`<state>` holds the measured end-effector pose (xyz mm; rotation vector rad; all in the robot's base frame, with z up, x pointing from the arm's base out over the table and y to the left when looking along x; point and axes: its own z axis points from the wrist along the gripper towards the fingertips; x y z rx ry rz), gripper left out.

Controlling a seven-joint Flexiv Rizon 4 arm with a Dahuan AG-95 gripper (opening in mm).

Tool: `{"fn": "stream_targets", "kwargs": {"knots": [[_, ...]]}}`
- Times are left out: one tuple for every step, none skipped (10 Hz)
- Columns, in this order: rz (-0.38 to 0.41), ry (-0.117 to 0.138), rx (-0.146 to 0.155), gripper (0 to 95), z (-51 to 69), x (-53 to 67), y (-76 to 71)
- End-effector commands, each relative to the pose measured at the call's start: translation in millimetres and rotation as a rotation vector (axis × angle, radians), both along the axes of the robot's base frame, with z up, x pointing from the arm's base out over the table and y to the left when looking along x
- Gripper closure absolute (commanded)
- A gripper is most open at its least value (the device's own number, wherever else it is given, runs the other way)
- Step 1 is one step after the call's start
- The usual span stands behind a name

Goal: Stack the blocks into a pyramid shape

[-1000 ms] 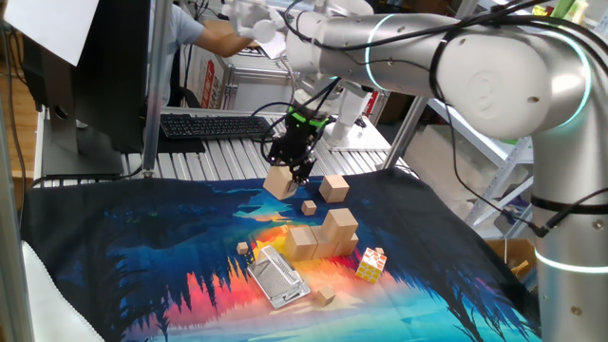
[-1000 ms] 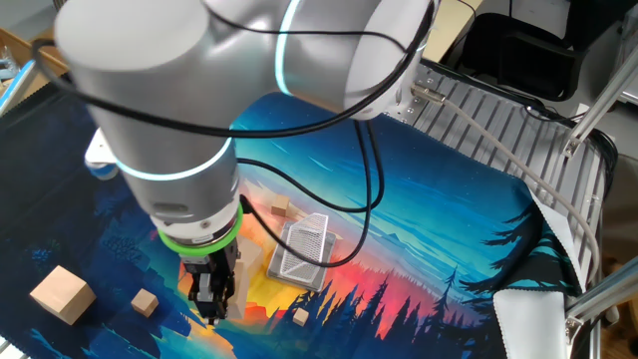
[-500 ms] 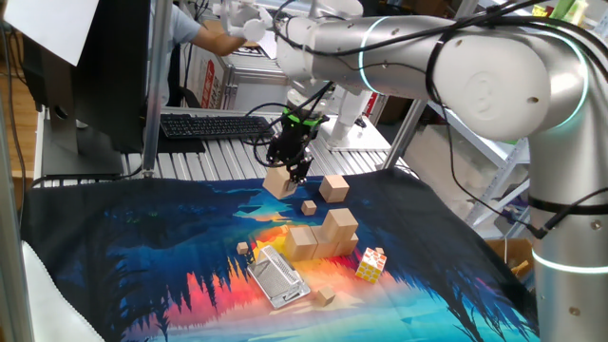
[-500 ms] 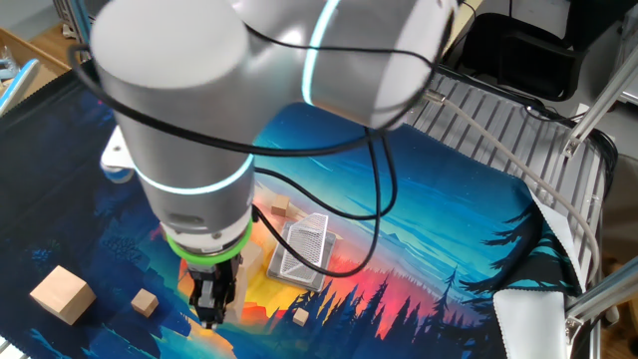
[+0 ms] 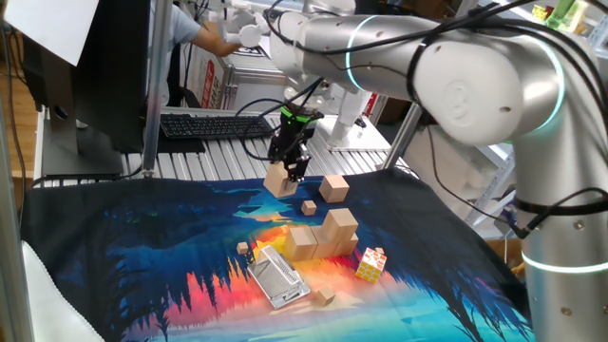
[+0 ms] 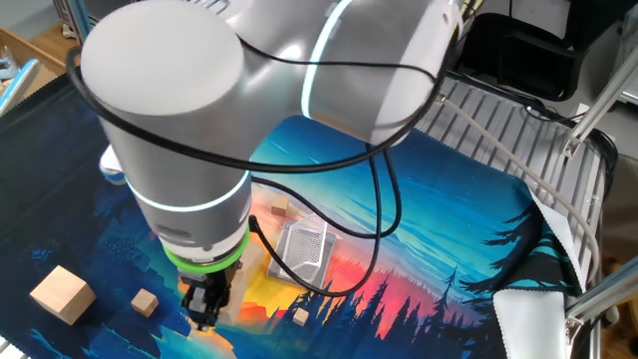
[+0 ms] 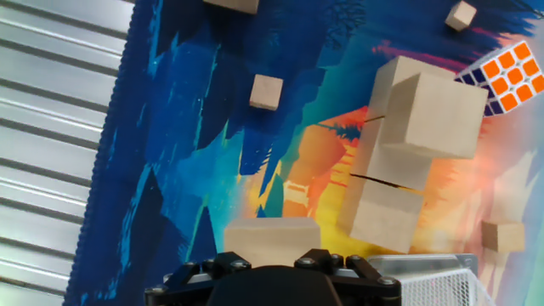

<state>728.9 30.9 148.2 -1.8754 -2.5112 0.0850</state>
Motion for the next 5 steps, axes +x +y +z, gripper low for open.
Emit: {"fn": "stream_targets", "kwargs": {"knots": [[0.010,0.016,-0.054,95.0,4.3,-0.2,-14.7],[-0.014,0.019,-0.056,95.0,5.6,1.2,-21.8],[-0.037,0.031,-0.052,95.0,6.3,2.5,-29.2],[-0.052,0.040,-0.050,95.0,5.6,3.3,-33.9],[-0.059,0.041,-0.046,95.0,4.5,4.0,-38.2]]}}
